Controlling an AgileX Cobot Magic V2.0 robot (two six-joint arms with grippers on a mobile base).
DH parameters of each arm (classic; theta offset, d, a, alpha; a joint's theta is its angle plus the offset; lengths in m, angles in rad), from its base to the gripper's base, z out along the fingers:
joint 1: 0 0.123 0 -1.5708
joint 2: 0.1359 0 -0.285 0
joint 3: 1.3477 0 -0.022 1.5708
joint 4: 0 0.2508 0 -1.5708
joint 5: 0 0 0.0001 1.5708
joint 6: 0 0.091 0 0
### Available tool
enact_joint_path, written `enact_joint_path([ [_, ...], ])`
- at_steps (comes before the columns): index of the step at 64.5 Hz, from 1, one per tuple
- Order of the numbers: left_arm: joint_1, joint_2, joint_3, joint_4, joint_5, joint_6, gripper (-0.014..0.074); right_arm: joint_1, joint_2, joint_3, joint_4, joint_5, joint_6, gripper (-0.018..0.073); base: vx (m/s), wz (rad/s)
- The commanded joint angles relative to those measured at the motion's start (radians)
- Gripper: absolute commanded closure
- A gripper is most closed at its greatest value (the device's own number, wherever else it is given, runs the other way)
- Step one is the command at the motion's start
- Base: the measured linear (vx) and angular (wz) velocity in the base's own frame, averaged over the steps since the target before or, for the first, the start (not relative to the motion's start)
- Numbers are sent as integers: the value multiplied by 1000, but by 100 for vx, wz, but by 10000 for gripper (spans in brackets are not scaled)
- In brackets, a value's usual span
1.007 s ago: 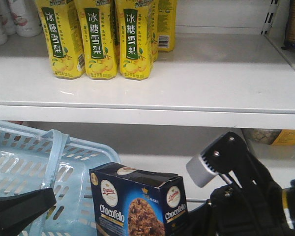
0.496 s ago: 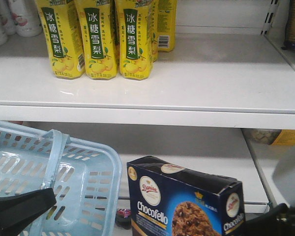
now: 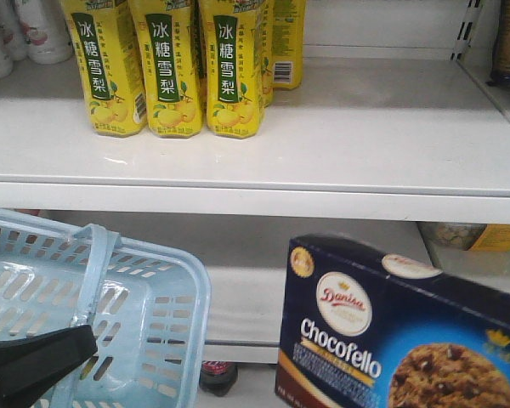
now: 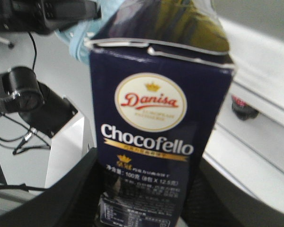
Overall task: Left arm holds basket, right arm returns cookies
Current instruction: 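Carry the Chocofello box with the right gripper up toward the upper shelf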
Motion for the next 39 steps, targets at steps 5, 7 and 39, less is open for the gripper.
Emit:
enact_joint_path([
  [5, -4, -3, -35, -59, -3, 14, 603, -4, -20, -88, -101, -64, 48, 563, 0, 0],
  [7, -4, -3, -35, -59, -3, 14, 603, -4, -20, -98, -125, -58, 60, 563, 0, 0],
  [39, -4, -3, -35, -59, 2, 14, 603, -4, -20, -123, -405, -56, 185, 563, 0, 0],
])
